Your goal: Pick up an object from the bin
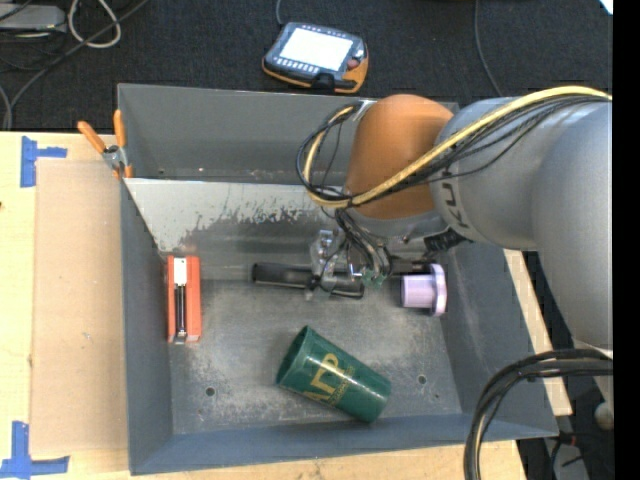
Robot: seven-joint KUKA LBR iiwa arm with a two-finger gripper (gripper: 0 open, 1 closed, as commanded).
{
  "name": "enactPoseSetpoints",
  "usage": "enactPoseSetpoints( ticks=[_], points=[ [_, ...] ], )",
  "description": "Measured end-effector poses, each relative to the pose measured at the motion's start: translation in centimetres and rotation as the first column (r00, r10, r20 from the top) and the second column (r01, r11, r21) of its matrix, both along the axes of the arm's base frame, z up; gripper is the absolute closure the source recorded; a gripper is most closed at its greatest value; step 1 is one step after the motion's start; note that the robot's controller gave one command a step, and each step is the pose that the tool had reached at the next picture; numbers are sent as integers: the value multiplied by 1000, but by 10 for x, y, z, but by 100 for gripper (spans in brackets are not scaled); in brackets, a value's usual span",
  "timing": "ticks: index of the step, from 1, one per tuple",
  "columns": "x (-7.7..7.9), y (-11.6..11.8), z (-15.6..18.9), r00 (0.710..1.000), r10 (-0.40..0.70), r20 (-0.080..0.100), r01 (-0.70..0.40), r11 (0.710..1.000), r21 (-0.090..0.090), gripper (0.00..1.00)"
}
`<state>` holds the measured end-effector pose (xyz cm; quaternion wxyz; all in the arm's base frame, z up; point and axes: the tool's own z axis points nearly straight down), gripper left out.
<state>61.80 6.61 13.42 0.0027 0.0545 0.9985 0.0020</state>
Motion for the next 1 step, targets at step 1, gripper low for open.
enactPoseSetpoints(
  ticks=[1],
  points=[
    [3, 0, 53, 1000, 1, 10, -1, 1000, 1, 100]
  ],
)
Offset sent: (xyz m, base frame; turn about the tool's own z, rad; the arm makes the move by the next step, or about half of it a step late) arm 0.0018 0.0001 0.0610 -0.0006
